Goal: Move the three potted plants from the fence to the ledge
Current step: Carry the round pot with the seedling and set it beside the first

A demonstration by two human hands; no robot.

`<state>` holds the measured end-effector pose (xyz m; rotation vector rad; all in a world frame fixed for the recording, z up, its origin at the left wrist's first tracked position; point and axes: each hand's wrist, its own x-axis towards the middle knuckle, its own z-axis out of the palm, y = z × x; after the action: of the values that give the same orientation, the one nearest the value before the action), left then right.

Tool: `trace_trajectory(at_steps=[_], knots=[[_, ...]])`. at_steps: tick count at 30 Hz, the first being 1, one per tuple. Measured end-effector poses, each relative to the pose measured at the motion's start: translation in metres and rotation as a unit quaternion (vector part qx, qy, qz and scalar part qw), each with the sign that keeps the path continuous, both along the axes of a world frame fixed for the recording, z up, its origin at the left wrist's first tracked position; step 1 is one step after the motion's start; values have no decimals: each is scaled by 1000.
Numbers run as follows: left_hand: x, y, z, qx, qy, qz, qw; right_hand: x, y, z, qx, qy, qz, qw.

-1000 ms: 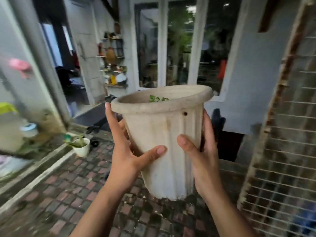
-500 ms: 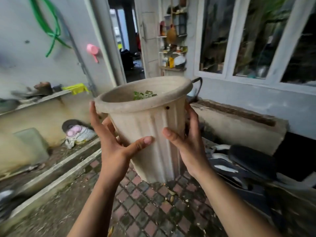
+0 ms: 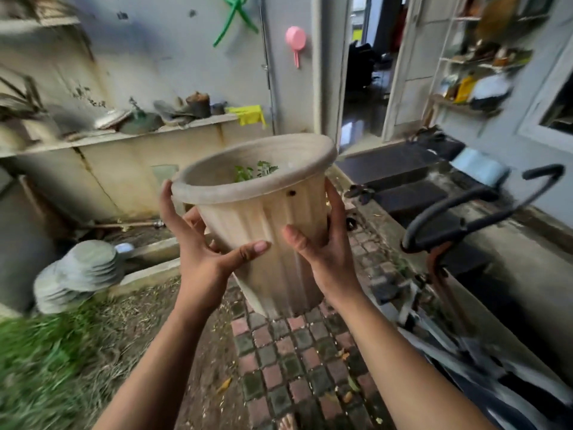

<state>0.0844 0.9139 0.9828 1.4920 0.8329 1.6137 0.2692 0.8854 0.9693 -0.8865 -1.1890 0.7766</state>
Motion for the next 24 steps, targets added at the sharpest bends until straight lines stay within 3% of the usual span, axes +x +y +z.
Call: trace_trajectory(at_steps=[14, 24], knots=[[74, 290, -58, -58, 82, 37, 994, 73, 303, -76, -41, 63, 17, 997], [115, 496, -118, -92, 88, 42, 991, 111, 509, -140, -97, 74, 24, 992]])
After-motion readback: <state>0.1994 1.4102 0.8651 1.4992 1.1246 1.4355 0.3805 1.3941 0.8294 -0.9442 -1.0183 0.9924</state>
